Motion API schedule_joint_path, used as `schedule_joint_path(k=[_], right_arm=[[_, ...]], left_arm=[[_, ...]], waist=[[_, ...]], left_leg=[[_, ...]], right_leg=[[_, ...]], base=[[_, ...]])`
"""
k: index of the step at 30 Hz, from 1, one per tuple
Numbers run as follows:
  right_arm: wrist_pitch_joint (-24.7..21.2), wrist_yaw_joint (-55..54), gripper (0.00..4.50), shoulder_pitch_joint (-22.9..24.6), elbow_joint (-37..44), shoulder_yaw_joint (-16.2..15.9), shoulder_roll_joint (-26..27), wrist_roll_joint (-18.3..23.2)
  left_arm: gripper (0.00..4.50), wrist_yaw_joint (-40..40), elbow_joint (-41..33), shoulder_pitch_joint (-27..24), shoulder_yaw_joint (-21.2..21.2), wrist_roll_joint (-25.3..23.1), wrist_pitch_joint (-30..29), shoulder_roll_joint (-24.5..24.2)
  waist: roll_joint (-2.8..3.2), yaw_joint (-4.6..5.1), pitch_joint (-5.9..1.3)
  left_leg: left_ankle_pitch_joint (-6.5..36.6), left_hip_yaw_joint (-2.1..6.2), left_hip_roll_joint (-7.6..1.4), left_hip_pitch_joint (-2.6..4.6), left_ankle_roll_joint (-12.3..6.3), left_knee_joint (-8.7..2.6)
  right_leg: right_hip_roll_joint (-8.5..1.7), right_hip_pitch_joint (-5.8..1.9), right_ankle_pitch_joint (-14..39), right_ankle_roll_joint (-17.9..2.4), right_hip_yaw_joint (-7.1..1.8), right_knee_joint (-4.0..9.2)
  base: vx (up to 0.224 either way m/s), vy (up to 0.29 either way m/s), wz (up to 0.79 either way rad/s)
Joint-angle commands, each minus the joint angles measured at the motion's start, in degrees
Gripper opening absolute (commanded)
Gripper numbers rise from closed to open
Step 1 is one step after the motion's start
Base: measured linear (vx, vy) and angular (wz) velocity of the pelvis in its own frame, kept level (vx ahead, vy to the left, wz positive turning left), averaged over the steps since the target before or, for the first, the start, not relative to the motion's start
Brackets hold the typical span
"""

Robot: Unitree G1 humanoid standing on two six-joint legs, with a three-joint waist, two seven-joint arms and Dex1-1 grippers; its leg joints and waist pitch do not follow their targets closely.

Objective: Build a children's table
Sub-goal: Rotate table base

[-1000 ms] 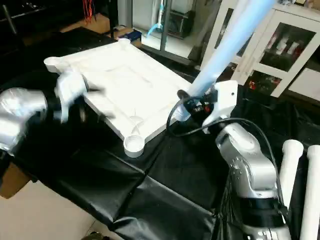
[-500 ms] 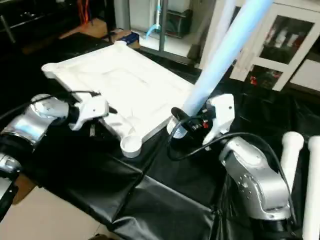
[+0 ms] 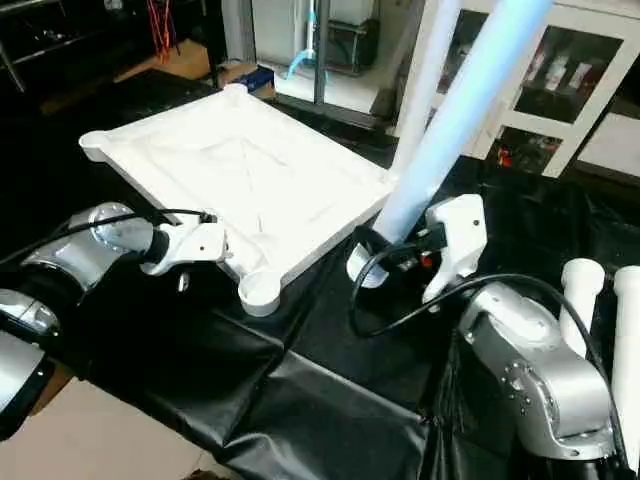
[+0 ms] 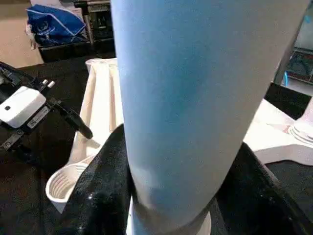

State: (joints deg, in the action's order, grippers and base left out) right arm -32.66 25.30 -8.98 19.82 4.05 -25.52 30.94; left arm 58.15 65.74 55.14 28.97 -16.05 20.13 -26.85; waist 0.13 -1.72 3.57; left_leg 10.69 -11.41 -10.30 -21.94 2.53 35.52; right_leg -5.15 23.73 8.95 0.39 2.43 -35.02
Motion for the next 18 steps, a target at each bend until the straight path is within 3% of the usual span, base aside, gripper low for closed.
schedule_joint_path(k=[1,2,8,9,11,13,18], right_arm=[[-0.82,0.40,1.86,-0.71,1.58,0.71,-0.90,0.33],[-1.01,0.40,1.86,-0.74,1.67,0.66,-1.10,0.46],[-1.17,1.12,1.86,-1.25,1.23,0.17,-1.54,0.41],[-1.22,1.32,1.86,-1.39,1.13,-0.03,-1.51,0.20],[-1.26,1.52,1.86,-1.59,1.03,-0.24,-1.49,0.03],[-1.20,1.67,1.86,-1.77,0.85,-0.36,-1.51,-0.07],[-1.00,2.30,1.86,-2.26,0.28,-0.73,-1.65,-0.50]], left_arm=[[3.97,0.48,1.94,1.19,-0.92,0.24,0.75,1.13],[3.81,0.88,2.80,1.40,-1.41,0.34,0.97,1.58],[3.36,2.07,3.38,0.73,-1.17,-0.47,2.35,2.69],[3.26,1.99,3.74,0.63,-0.81,-0.96,3.09,2.88],[3.20,2.10,4.00,0.52,-0.59,-1.20,3.49,3.02],[3.04,2.03,3.95,0.49,-0.16,-1.64,3.82,3.02],[2.62,1.74,4.36,0.76,1.34,-4.17,3.59,3.37]], waist=[[0.10,0.10,-4.39],[-0.10,0.12,-4.41],[0.02,-0.05,-4.47],[-1.12,0.08,-4.44],[-0.60,-0.12,-4.40],[-0.86,-0.06,-4.37],[-0.76,-0.01,-4.31]], left_leg=[[16.19,1.38,-2.36,1.49,0.56,-4.68],[15.91,1.33,-2.30,1.47,0.39,-4.64],[14.89,1.36,-2.43,1.45,-0.16,-4.64],[14.78,1.23,-2.46,1.29,-0.55,-4.66],[14.17,1.29,-2.45,1.34,-0.91,-4.59],[14.31,1.29,-2.49,1.33,-0.96,-4.60],[14.63,1.37,-2.49,1.36,-0.64,-4.65]], right_leg=[[-2.80,-2.59,14.79,-12.90,-2.11,4.41],[-2.76,-2.59,14.67,-12.89,-2.10,4.45],[-2.88,-2.69,12.84,-13.45,-2.09,4.24],[-2.81,-2.73,13.04,-13.37,-2.06,4.34],[-3.01,-2.65,14.22,-13.09,-2.08,4.32],[-3.00,-2.63,14.79,-12.83,-2.09,4.40],[-3.07,-2.53,16.78,-11.84,-2.07,4.53]], base=[[0.000,0.000,0.00],[0.000,0.000,0.00],[0.000,0.000,0.00],[0.000,0.000,0.00],[0.000,0.000,0.00],[0.000,0.000,0.00],[0.000,0.000,0.00]])
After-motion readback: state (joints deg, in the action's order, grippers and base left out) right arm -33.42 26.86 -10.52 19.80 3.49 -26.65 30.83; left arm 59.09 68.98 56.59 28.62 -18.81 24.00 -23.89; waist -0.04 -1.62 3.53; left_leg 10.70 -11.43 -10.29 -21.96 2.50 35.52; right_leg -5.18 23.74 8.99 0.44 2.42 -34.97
